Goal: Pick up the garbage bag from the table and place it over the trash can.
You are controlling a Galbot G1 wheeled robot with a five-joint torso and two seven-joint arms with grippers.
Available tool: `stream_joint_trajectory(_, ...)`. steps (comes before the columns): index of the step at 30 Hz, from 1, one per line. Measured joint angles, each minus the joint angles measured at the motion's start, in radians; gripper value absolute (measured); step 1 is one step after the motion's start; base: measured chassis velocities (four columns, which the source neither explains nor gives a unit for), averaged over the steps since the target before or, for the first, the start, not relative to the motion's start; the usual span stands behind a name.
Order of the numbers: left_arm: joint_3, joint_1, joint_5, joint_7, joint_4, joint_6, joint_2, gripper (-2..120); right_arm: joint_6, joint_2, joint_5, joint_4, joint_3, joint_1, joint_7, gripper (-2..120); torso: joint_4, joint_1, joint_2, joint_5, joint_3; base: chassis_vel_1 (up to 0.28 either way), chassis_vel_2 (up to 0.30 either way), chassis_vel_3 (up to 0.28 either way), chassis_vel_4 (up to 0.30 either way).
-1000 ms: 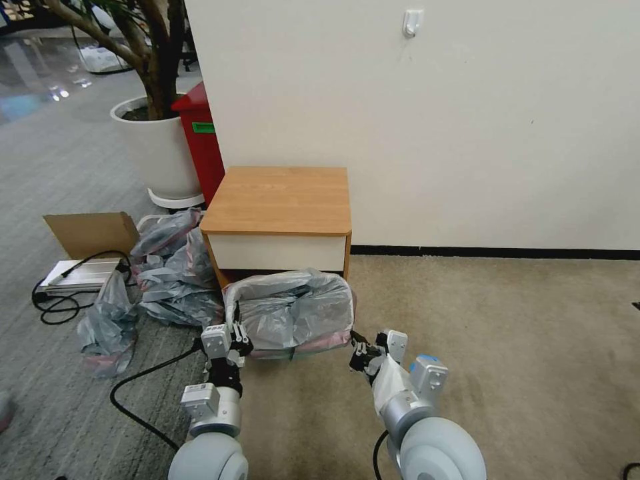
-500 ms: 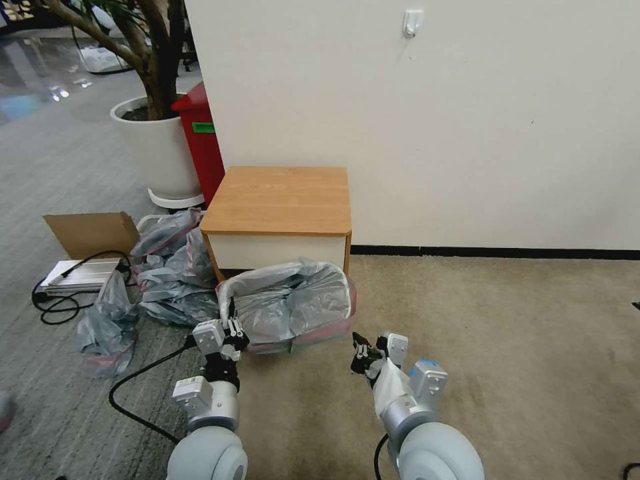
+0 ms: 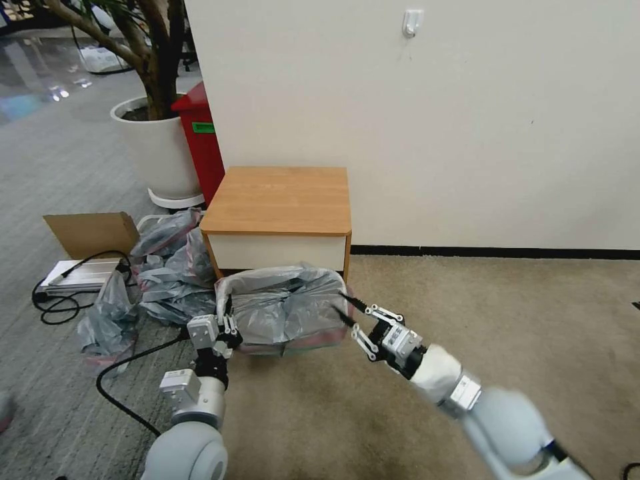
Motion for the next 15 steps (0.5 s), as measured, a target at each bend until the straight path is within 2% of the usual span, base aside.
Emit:
stream_joint_trajectory(2, -0.001, 0.005, 0.003, 0.005, -0.001, 0.001, 0.006, 5, -0.003, -0.031, -0.009, 0.000, 0.001, 0.022, -0.068, 48, 0.0000, 0.000, 0.000, 0.0000, 0.000, 0.000, 0.000, 0.000, 0.000)
stream_joint_trajectory(3, -0.001, 0.005, 0.003, 0.005, -0.001, 0.001, 0.006, 5, -0.003, -0.031, -0.009, 0.000, 0.001, 0.022, -0.068, 48, 0.0000, 0.000, 0.000, 0.0000, 0.000, 0.000, 0.000, 0.000, 0.000)
stream_joint_trajectory(7, 0.008, 0.007, 0.017, 0.007, 0.000, 0.001, 0.001, 5, -0.017, -0.032, -0.009, -0.022, -0.013, 0.040, -0.093, 64, 0.0000, 0.000, 0.000, -0.0001, 0.000, 0.000, 0.000, 0.000, 0.000)
stream_joint_trajectory(8, 0.008, 0.007, 0.017, 0.007, 0.000, 0.001, 0.001, 5, -0.017, -0.032, -0.009, -0.022, -0.013, 0.040, -0.093, 64, 0.0000, 0.000, 0.000, -0.0001, 0.000, 0.000, 0.000, 0.000, 0.000)
stream_joint_trajectory(9, 0.016, 0.008, 0.027, 0.008, 0.003, -0.001, -0.001, 5, -0.019, -0.025, -0.009, -0.036, -0.019, 0.045, -0.104, 72, 0.0000, 0.000, 0.000, 0.0000, 0.000, 0.000, 0.000, 0.000, 0.000)
stream_joint_trajectory(11, 0.024, 0.009, 0.034, 0.009, 0.005, -0.002, -0.002, 5, -0.019, -0.022, -0.016, -0.052, -0.028, 0.053, -0.117, 80, 0.0000, 0.000, 0.000, -0.0001, 0.000, 0.000, 0.000, 0.000, 0.000)
stream_joint_trajectory(14, 0.031, 0.009, 0.040, 0.010, 0.006, -0.003, -0.001, 5, -0.023, -0.022, -0.024, -0.066, -0.035, 0.068, -0.129, 87, 0.0000, 0.000, 0.000, 0.0000, 0.000, 0.000, 0.000, 0.000, 0.000)
stream_joint_trajectory(15, 0.034, 0.009, 0.042, 0.011, 0.007, -0.003, 0.000, 5, -0.023, -0.023, -0.028, -0.072, -0.036, 0.075, -0.137, 85, 0.0000, 0.000, 0.000, 0.0000, 0.000, 0.000, 0.000, 0.000, 0.000)
